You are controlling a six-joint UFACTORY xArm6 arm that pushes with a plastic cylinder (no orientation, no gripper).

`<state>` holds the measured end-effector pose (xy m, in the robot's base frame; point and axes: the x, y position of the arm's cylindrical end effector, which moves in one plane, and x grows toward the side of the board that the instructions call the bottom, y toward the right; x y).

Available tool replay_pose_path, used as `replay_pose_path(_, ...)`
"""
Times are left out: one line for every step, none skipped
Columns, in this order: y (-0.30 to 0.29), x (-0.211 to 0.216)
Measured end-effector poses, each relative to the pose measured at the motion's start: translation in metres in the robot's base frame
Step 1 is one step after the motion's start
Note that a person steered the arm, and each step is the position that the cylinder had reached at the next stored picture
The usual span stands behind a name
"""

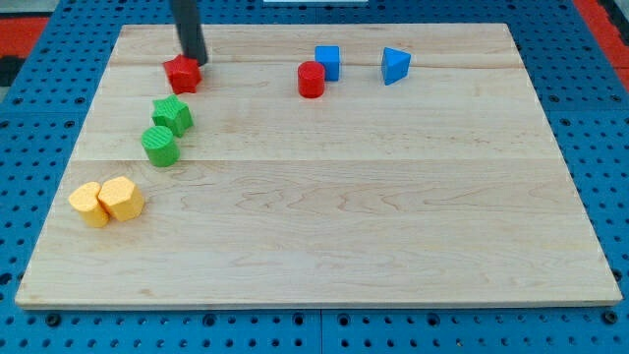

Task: Point your arm at the red circle

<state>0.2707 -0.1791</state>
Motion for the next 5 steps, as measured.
replay_pose_path(-0.028,0.026)
replay_pose_path(-0.034,0.06)
replay_pose_path(-0.031,0.061)
replay_pose_path(0.014,0.051)
replay_pose_path(0.103,0.076)
